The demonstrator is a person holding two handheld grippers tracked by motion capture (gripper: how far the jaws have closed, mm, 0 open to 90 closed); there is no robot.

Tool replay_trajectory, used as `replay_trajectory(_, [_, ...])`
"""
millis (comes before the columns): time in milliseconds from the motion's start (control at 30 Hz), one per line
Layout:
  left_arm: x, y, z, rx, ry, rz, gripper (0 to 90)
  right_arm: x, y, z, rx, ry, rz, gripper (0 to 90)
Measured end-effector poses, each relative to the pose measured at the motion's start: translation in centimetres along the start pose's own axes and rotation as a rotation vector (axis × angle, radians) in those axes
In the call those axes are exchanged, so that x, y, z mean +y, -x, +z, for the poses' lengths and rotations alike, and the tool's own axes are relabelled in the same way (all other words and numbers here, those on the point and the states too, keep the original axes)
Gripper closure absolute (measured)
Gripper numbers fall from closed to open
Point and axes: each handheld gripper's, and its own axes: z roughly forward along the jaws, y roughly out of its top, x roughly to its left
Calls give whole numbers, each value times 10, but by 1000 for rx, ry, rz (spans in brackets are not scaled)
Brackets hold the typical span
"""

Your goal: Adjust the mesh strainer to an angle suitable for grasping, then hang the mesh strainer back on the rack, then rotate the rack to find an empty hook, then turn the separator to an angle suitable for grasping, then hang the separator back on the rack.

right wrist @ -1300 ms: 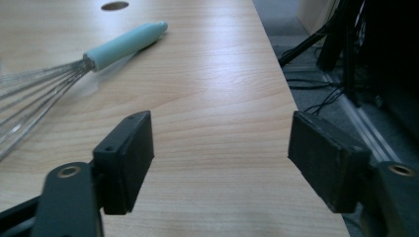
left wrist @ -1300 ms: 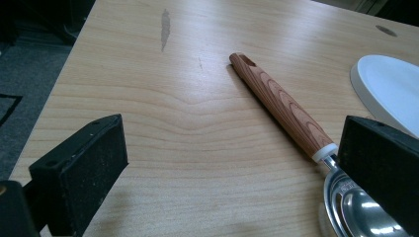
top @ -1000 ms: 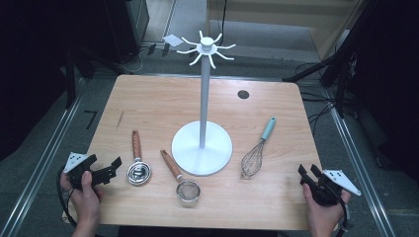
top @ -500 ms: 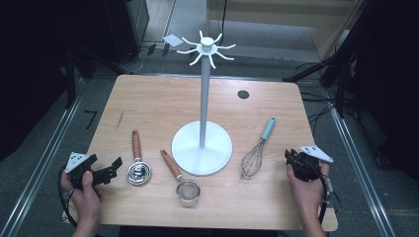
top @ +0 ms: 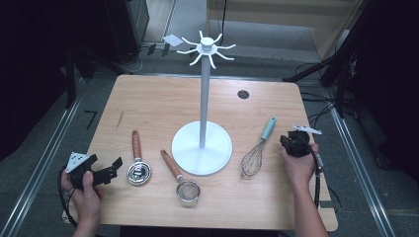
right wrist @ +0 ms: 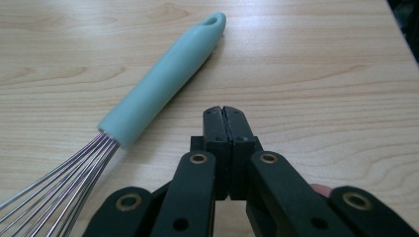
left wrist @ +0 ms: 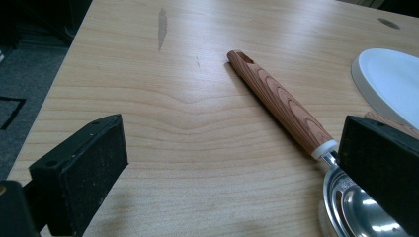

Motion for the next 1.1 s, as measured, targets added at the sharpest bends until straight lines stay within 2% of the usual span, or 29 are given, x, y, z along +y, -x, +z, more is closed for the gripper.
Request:
replay_trajectory(167, [0,0,0,0,1,2,0,13,-1,12,-23,-17,-15,900])
replay_trajectory(267, [0,0,0,0,1,1,0,18,0,18,-33,-33,-3,900])
replay_trajectory(433, [0,0,1,-3,0,2,0,25,1,30,-8,-53,38,900])
replay_trajectory(567, [0,1,1,-3,0,5,0,22,3,42,9,-85,70,900])
replay_trajectory(667, [0,1,1,-3,1,4,0,24,3,45,24,-71,85,900])
replay_trajectory(833, [0,1,1,-2,0,7,0,34,-6,51,8,-117,33,900])
replay_trajectory(900, [0,1,1,-4,0,5,0,38,-9,54,12,-128,32,900])
replay_trajectory(1000, [0,1,1,-5,-2,5,0,42,-15,58,12,-130,22,900])
replay_trajectory(1100, [0,1,1,-5,-5,3,0,43,-23,60,2,-129,-24,900])
